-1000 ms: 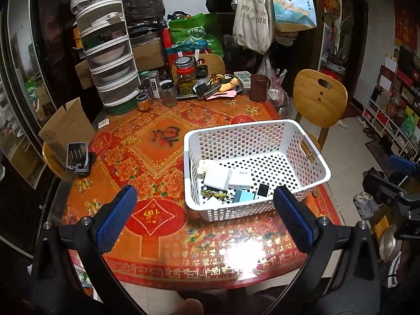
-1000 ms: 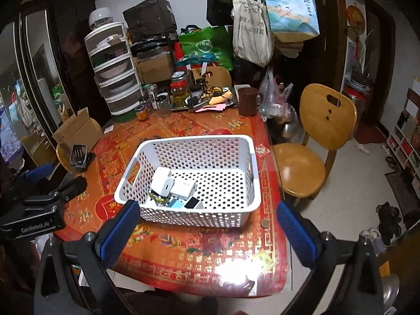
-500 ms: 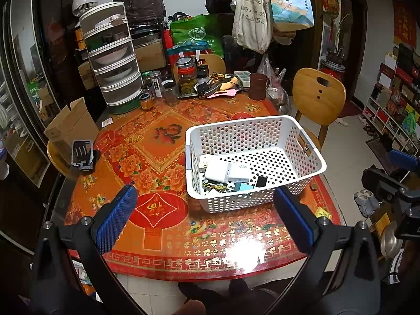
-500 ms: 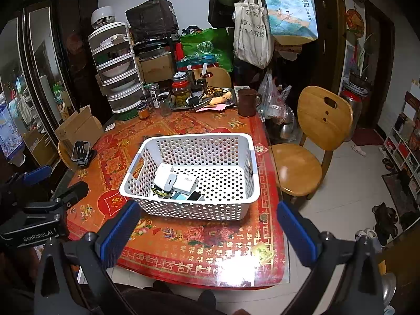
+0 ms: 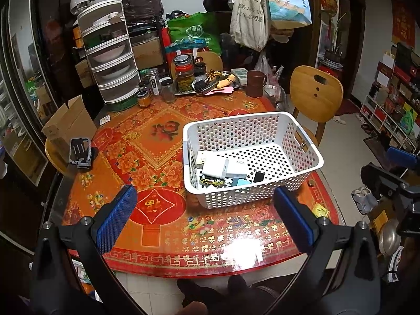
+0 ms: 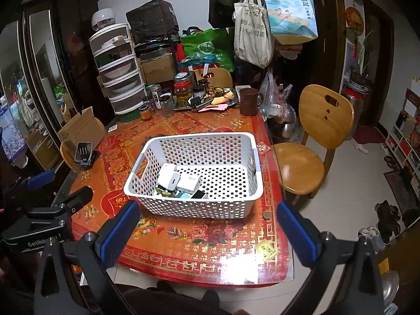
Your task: Organize rigid objects
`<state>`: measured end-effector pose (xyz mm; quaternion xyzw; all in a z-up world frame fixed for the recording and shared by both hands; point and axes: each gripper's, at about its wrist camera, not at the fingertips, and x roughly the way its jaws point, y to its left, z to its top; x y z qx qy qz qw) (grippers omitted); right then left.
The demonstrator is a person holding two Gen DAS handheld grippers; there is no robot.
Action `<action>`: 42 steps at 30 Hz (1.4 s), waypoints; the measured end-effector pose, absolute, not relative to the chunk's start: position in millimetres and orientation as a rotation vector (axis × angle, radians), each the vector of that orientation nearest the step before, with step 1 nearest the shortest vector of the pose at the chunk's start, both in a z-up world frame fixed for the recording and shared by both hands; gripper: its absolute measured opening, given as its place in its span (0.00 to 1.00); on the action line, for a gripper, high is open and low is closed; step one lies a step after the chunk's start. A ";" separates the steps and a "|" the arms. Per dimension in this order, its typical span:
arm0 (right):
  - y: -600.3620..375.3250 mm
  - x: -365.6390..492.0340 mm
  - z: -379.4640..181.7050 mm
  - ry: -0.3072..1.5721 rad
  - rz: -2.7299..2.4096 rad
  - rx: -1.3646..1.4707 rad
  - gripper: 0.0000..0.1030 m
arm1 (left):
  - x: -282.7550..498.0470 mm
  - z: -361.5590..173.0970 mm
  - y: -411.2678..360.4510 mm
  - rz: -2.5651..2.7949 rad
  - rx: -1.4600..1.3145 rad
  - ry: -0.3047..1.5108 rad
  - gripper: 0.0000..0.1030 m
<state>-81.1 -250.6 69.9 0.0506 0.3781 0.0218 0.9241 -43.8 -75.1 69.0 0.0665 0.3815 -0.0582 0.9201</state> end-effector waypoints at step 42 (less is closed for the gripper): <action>-236.7 -80.0 73.2 0.771 0.059 0.098 1.00 | -43.8 66.8 -72.6 -0.122 0.137 0.792 1.00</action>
